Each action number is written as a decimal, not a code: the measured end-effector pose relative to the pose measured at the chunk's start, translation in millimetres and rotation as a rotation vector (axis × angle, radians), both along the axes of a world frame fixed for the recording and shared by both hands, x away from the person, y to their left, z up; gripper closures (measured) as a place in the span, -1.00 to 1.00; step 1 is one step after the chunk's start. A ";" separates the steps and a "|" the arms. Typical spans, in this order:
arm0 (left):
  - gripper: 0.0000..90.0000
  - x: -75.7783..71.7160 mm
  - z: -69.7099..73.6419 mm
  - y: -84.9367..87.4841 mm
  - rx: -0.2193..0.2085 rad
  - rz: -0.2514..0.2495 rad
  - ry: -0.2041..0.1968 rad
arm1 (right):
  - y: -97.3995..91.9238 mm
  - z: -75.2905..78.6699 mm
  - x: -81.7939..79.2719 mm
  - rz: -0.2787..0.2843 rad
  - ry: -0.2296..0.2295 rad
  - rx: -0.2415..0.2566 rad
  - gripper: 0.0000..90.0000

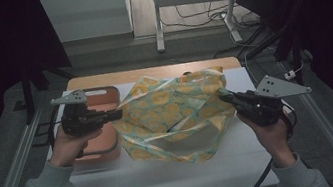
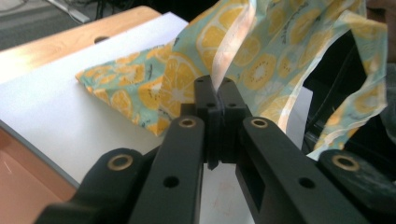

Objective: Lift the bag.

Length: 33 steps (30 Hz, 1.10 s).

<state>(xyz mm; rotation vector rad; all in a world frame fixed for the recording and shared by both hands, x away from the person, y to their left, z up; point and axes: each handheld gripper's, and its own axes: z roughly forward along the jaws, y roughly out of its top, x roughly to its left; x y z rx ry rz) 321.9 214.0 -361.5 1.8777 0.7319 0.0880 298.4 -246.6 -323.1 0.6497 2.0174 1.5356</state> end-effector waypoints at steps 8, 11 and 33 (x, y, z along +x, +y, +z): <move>0.99 -12.7 40.2 4.1 -0.073 -0.003 -0.111 | -4.7 26.4 0.2 -0.007 -0.074 0.042 1.00; 0.99 -13.8 57.5 2.3 -0.086 -0.007 -0.148 | -4.3 34.5 3.7 -0.010 -0.089 0.054 1.00; 0.97 64.4 -31.5 -38.7 0.076 0.083 0.073 | -28.6 -56.4 99.3 -0.226 0.211 -0.071 1.00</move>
